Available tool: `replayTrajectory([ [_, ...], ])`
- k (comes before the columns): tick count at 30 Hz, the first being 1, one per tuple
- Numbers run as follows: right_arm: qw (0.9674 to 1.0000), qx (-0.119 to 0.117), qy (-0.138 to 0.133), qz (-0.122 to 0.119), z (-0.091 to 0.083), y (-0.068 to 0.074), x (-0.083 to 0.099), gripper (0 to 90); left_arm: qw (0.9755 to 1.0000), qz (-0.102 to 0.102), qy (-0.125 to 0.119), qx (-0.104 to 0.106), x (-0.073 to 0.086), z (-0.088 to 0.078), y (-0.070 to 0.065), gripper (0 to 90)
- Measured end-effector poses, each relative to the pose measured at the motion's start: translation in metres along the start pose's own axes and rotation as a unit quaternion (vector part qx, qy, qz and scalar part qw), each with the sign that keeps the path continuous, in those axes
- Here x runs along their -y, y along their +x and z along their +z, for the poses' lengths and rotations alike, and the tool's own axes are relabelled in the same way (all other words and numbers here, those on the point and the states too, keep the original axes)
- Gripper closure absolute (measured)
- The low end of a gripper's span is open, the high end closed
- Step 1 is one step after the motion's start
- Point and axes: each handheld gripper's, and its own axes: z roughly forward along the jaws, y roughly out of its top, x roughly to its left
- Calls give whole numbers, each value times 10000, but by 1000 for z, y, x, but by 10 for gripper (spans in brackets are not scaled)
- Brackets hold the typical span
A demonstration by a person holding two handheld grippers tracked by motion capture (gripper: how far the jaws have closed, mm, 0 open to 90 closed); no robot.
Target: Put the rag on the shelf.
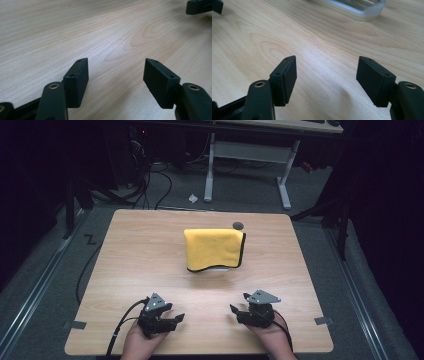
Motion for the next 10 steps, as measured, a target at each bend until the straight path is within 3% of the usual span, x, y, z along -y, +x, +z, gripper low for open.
replayTrajectory([
  [3, 9999, -69, 19, 146, 4, -2, -2, 331, 10000, 0, -55, -14, 2, 0, 1, 370],
  [7, 10000, -75, 1, 8, 2, -1, 2, 338, 10000, -17, -46, -49, 3, 0, 3, 367],
  [10, 10000, -71, 18, 37, 2, -4, 2, 336, 10000, -35, -37, -79, 3, 0, 3, 368],
])
